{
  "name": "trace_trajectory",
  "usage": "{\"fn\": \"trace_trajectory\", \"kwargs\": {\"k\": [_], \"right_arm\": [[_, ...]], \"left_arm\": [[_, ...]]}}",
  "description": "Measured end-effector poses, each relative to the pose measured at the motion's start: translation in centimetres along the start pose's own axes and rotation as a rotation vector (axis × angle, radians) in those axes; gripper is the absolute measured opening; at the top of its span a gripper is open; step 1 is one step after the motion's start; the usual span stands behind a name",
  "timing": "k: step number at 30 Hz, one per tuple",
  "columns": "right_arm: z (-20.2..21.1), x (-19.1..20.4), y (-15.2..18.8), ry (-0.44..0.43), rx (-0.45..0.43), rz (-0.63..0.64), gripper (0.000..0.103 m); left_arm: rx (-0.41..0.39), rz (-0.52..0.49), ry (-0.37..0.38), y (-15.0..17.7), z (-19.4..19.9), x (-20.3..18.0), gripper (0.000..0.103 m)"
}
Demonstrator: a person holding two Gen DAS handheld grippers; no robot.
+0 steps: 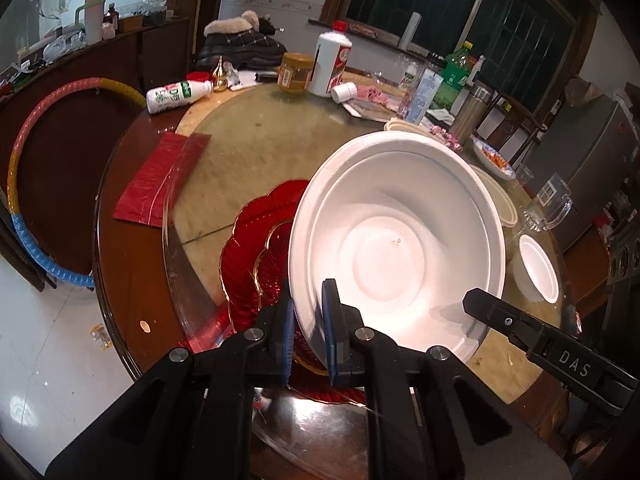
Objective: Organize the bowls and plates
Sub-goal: 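Lift the white bowl and carry it over the stacked red plates, then lower the large white bowl onto the red plates and open both grippers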
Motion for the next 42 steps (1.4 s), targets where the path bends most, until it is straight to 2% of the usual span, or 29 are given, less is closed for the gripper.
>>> {"fn": "trace_trajectory", "kwargs": {"k": [8,30,35,36,38,39,40,42], "right_arm": [[-1.2,-0.8,-0.1,-0.007,0.023,-0.022,0.009],[-2.3,-0.2,0.5,0.010,0.055,-0.018,0.011],[-2.4,-0.2,0.3,0.002,0.054,-0.032,0.014],[-2.4,-0.3,0.3,0.009,0.055,-0.039,0.015],[-2.0,-0.5,0.1,0.008,0.042,-0.049,0.022],[-1.7,-0.6,-0.1,0.003,0.026,-0.057,0.034],[-1.3,-0.7,-0.2,0.000,0.009,-0.066,0.051],[-0.5,-1.0,-0.5,0.008,-0.036,-0.073,0.066]], "left_arm": [[0.032,0.003,-0.012,0.1,-1.4,0.0,0.010],[0.059,0.027,-0.014,0.8,-1.5,1.0,0.010],[0.061,0.093,0.017,0.7,-1.2,1.7,0.011],[0.053,0.105,0.014,0.6,-1.0,1.9,0.016],[0.024,0.138,0.007,0.4,-0.3,2.4,0.036],[0.005,0.161,0.012,0.2,0.0,2.7,0.056],[-0.018,0.193,0.018,0.1,0.5,3.0,0.072],[-0.057,0.241,0.024,-0.3,1.1,3.7,0.075]]}}
Point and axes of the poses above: each gripper's, at about its wrist camera, not at the fingertips, and z roughly against the way its jaws point, x to its left, y to its underside, the point moved 6 cm from there along -z, roughly the way its jaws point, and after that the axes turned 1 degree about y, right-handed, at the moved point
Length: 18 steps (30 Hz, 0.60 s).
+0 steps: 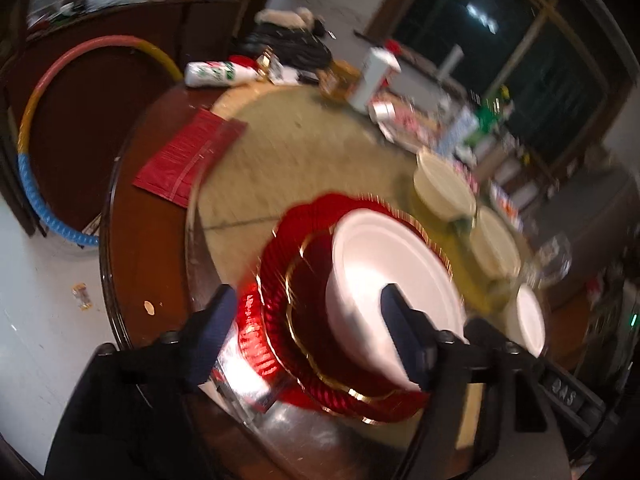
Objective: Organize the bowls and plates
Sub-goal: 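Lower the large white bowl onto the red plates and open both grippers, then withdraw both grippers and move them to the smaller white bowl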
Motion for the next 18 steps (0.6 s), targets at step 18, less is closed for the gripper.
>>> {"fn": "trace_trajectory", "kwargs": {"k": [18], "right_arm": [[3.8,-9.4,-3.6,-0.079,-0.231,-0.273,0.080]], "left_arm": [[-0.076,0.018,0.008,-2.5,0.1,-3.4,0.075]]}}
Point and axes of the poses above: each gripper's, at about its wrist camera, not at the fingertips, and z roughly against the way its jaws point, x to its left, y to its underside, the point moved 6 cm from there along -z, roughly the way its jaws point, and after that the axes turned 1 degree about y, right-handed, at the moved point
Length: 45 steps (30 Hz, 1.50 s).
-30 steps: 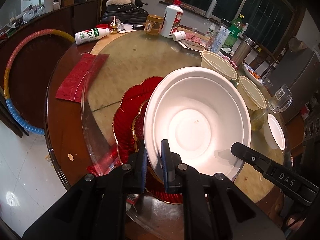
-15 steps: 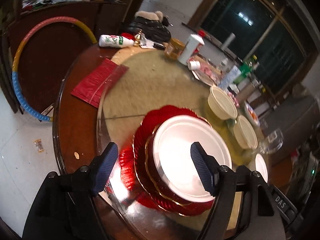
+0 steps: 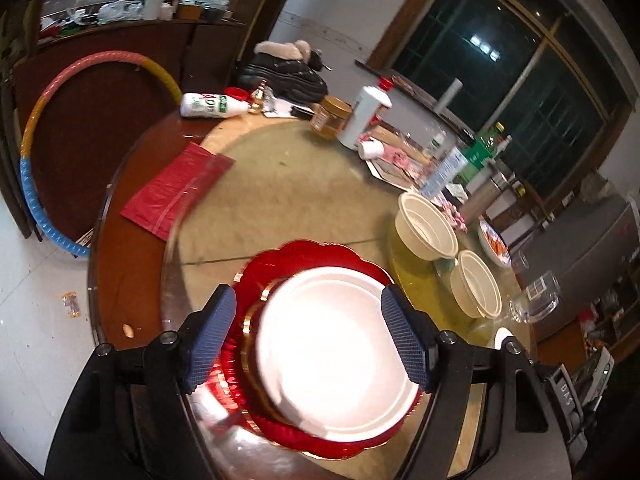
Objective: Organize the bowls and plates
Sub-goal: 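Withdraw both grippers and move them to the smaller white bowl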
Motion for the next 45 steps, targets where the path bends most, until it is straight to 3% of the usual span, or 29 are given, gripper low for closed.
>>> {"fn": "trace_trajectory", "kwargs": {"k": [6,12,17,21,27,33,40,45], "right_arm": [[1.1,-3.1,-0.4,0.008,-0.013,-0.043,0.080],[5.3,-5.6,-2.3,0.031,-0.104,-0.056,0.080],[7.9,-8.9,-4.3,0.114,-0.147,-0.087,0.080],[8.8,-12.5,-5.1,0.173,-0.109,-0.145,0.080],[9.3,-16.0,-6.1,0.196,-0.066,-0.208,0.080],[9.1,-18.0,-7.7,0.192,-0.042,-0.245,0.079],[8.3,-19.9,-8.4,0.209,-0.031,-0.281,0.072],[7.0,-20.8,-8.6,0.227,0.002,-0.293,0.054]], "left_arm": [[0.039,-0.102,0.043,1.9,-1.4,-4.6,0.075],[0.041,-0.238,0.098,3.9,-1.9,-9.9,0.075],[0.115,-0.311,0.154,6.0,-3.4,-14.5,0.075],[0.192,-0.359,0.198,8.0,-5.2,-18.4,0.075],[0.322,-0.382,0.252,11.1,-8.3,-23.1,0.075],[0.431,-0.369,0.232,13.2,-11.7,-25.8,0.075],[0.452,-0.362,0.209,14.1,-13.9,-27.2,0.075],[0.456,-0.363,0.208,14.5,-14.9,-27.9,0.075]]}}
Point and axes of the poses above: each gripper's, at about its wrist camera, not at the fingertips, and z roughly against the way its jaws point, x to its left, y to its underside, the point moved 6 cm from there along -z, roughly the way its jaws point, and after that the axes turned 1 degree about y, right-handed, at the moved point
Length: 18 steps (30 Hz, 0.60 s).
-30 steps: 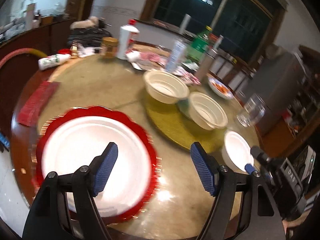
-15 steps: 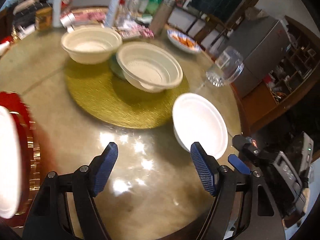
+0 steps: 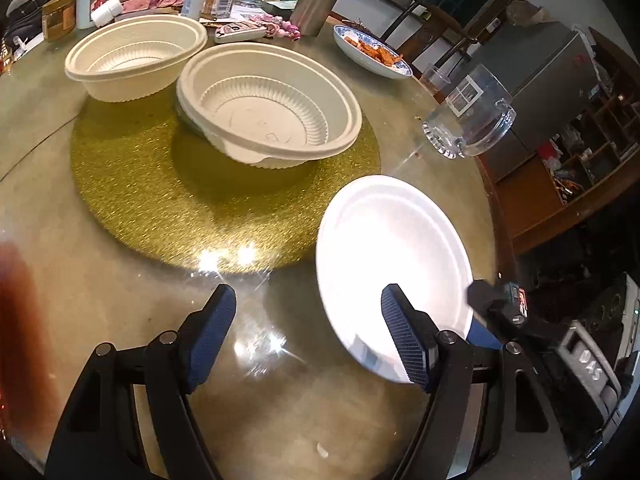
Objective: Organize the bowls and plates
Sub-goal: 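Withdraw both grippers and move them to the smaller white bowl, then grasp the rim of the smaller white bowl with both grippers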
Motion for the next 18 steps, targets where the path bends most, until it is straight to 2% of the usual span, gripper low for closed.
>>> {"fn": "trace_trajectory", "kwargs": {"k": [4,5,6,7,8,9,10,18], "right_arm": [[-0.9,-0.1,0.0,0.016,0.014,0.000,0.041],[-1.1,-0.1,0.0,0.021,0.017,0.002,0.038],[-1.4,-0.1,0.1,0.028,0.027,0.003,0.030],[-1.7,-0.1,0.2,0.034,0.038,0.009,0.016],[-1.8,-0.1,0.4,0.038,0.041,0.014,0.013],[-1.6,0.1,0.7,0.026,0.037,0.028,0.010],[-1.6,0.3,0.8,0.025,0.034,0.039,0.008],[-0.6,2.6,3.2,0.016,0.027,0.106,0.007]], "left_arm": [[0.001,-0.011,-0.013,-0.1,-0.6,-0.1,0.074],[-0.001,-0.019,-0.018,-0.1,-0.7,-0.1,0.070],[-0.010,-0.034,-0.034,-0.1,-0.7,-0.2,0.056],[-0.011,-0.054,-0.053,-0.1,-0.9,-0.3,0.041],[0.000,-0.072,-0.062,-0.1,-1.2,-0.4,0.033],[0.019,-0.087,-0.062,0.1,-1.5,-0.4,0.020],[0.029,-0.099,-0.063,0.4,-1.6,-0.4,0.014],[-0.021,-0.117,-0.092,1.5,1.0,1.0,0.013]]}}
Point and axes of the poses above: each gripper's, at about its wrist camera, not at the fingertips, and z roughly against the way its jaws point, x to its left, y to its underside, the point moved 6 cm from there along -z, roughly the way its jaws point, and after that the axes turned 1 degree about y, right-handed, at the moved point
